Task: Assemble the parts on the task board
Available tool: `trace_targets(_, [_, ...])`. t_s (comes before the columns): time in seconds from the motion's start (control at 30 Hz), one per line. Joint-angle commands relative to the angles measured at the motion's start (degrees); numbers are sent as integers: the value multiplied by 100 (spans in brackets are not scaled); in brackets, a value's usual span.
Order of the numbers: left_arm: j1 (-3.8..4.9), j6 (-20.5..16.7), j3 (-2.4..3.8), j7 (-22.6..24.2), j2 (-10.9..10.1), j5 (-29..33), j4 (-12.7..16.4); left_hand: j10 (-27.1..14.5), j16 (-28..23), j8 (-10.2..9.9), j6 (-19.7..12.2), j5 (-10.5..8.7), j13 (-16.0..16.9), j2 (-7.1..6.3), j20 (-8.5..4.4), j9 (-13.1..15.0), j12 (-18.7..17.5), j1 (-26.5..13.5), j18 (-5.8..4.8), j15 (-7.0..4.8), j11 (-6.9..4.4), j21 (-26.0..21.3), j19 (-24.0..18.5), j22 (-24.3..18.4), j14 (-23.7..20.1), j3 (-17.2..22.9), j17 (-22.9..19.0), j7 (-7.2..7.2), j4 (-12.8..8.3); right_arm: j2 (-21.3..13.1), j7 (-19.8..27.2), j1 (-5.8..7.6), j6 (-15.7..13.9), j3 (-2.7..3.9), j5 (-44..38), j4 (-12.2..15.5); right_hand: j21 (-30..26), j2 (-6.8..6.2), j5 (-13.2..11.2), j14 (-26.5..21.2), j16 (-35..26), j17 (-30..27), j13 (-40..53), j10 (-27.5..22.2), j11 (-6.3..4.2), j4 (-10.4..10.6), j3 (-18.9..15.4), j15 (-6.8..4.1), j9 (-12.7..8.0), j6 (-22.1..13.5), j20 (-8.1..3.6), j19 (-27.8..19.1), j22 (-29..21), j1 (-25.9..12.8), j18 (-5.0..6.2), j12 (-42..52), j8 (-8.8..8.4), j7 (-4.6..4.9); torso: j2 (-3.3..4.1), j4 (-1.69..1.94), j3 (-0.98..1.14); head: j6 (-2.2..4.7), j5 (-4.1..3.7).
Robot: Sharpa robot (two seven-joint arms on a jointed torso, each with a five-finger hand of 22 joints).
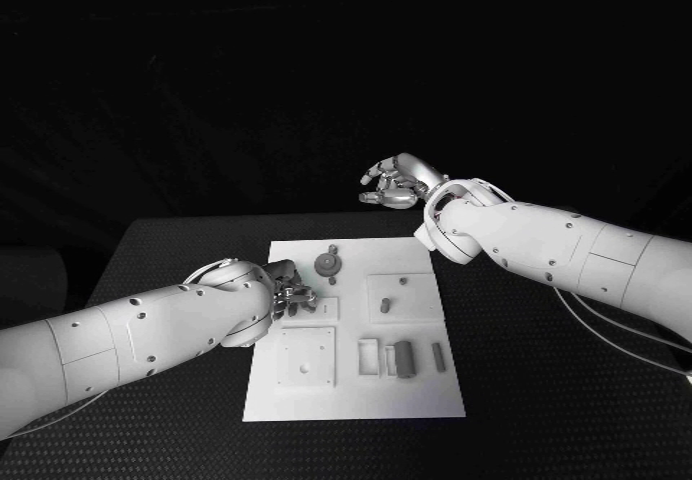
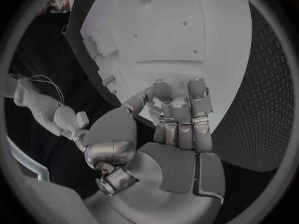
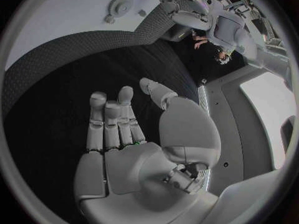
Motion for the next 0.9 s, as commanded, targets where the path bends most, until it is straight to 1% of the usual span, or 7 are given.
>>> trace_targets(0.03, [-45, 261, -31, -107, -4, -44, 12, 18, 44, -5, 775, 11, -10, 75, -105, 2, 41, 0, -23, -164, -15, 40, 142, 128, -118, 2, -21, -266, 22, -2, 47, 0, 72, 3, -7, 2, -19, 51, 24, -18, -31, -8, -3, -511, 147, -2, -24, 27, -8, 123, 7, -41, 5, 10, 76, -5, -22, 151, -2, 1, 1, -2, 2])
trace_targets(0.33, [-46, 373, -31, -124, -13, -164, 35, 52, 107, 3, 814, 57, -24, 81, -119, 10, 61, -42, -13, -185, -34, 71, 180, 127, -93, 20, -99, -285, -22, -9, 46, -1, 92, 3, -7, -1, -20, 53, 24, -20, -31, -9, -3, -513, 147, -4, -25, 27, -9, 122, 8, -42, 6, 9, 76, -5, -22, 152, -2, 1, 1, -15, 0])
trace_targets(0.53, [-47, 378, -31, -138, -25, -283, 52, 57, 123, 3, 820, 69, -28, 84, -121, 11, 65, -35, -12, -188, -38, 79, 187, 127, -89, 35, -122, -288, -41, -12, 46, -1, 95, 3, -7, -5, -21, 54, 23, -21, -31, -9, -4, -514, 148, -2, -27, 28, -9, 122, 9, -43, 7, 5, 76, -5, -22, 152, -1, 1, 1, -25, 1])
trace_targets(0.9, [-54, 415, -31, -175, -37, -425, 28, 63, 147, 2, 826, 57, -35, 102, -121, 13, 71, -24, -13, -189, -40, 89, 196, 127, -83, 51, -154, -290, -54, -18, 45, -2, 97, 3, -7, -2, -23, 55, 23, -24, -32, -9, -5, -516, 149, -2, -30, 29, -10, 120, 11, -45, 8, -2, 76, -5, -22, 153, -3, 0, -1, -30, 15])
